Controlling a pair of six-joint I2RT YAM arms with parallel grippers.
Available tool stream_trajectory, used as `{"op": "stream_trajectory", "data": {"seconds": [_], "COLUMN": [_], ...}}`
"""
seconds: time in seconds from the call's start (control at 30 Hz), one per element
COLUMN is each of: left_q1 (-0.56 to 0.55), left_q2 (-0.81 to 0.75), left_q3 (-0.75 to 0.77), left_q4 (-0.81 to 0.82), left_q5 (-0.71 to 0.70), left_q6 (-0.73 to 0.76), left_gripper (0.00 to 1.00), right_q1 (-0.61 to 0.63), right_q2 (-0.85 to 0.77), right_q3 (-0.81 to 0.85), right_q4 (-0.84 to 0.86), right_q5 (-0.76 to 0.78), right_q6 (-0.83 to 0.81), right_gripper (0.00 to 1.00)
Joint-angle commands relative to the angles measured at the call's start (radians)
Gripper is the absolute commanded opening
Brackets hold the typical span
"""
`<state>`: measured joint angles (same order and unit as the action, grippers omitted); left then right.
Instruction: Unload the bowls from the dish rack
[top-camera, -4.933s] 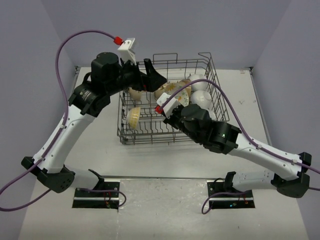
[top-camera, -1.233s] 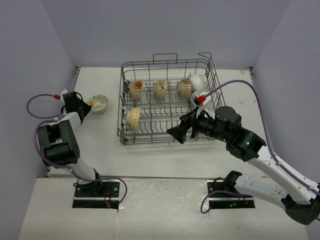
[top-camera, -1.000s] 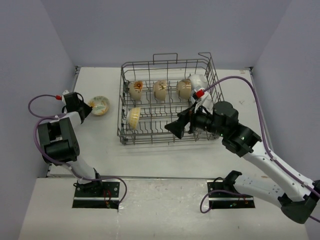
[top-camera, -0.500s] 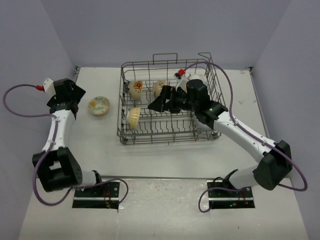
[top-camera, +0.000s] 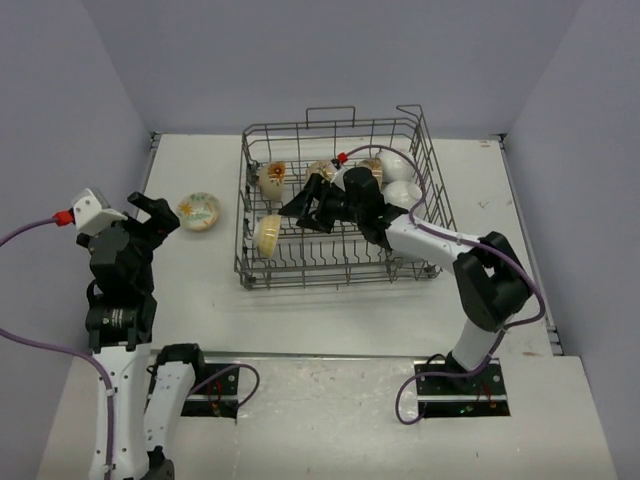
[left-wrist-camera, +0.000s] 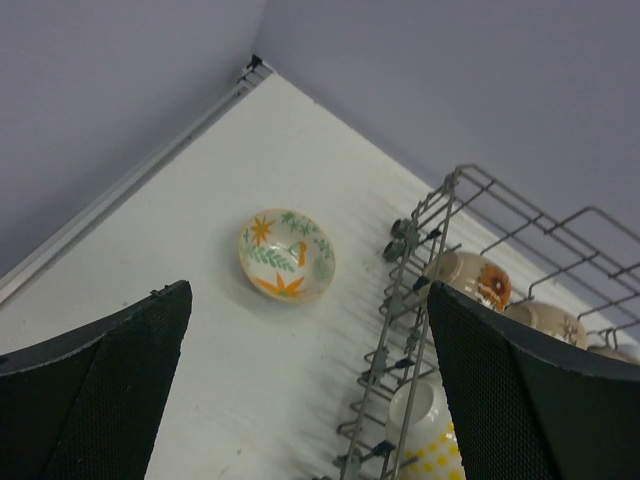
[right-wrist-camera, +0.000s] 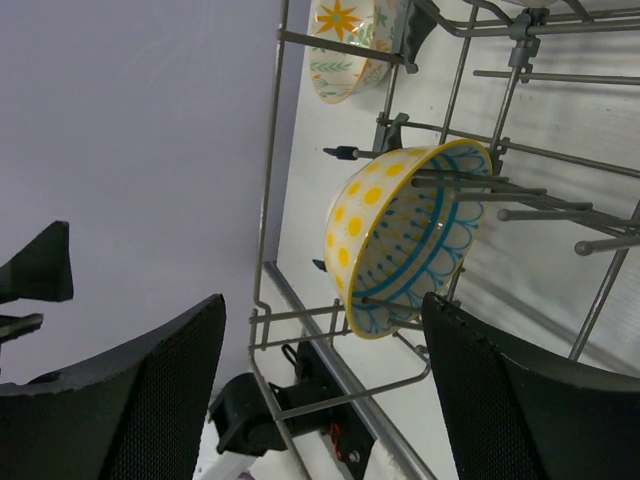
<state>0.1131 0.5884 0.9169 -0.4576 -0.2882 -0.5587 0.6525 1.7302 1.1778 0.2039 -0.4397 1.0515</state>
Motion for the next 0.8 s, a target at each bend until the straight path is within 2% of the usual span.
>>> {"op": "stream_trajectory", "data": {"seconds": [0.0,0.17,0.23,0.43,0.53,0.77], "left_q1": [-0.07,-0.134,-0.156,-0.167,-0.168,-0.171], "left_q2": [-0.013,-0.074,-0.098,-0.094,-0.104,-0.105], "left_q3": [-0.013,-0.046,-0.059,-0.078,-0.081,-0.085], "left_q4": [-0.09,-0.104,-0.102,-0.098,-0.096,-0.09], "left_q5": [0.0,-0.149,-0.181,-0.189,-0.186,-0.18], "left_q6": [0.101,0.105,0.103,0.108,0.108,0.109], "left_gripper": [1.0,1.0,1.0,1.0,1.0,1.0], "right_q1": [0.004,0.015,0.019,0.033,0.036,0.038], "right_q2": [0.054,0.126,0.155,0.219,0.233,0.272], "right_q3": [0.022,0.042,0.063,0.098,0.097,0.098], "right_q4": [0.114,0.167,0.16,0.206,0.236,0.331], "right_q5": [-0.025,-0.06,-0.07,-0.122,-0.132,-0.188], "right_q6": [0.027,0.044,0.044,0.064,0.074,0.131], "right_gripper": [0.79,0.69,0.68,0.6,0.53,0.48]}}
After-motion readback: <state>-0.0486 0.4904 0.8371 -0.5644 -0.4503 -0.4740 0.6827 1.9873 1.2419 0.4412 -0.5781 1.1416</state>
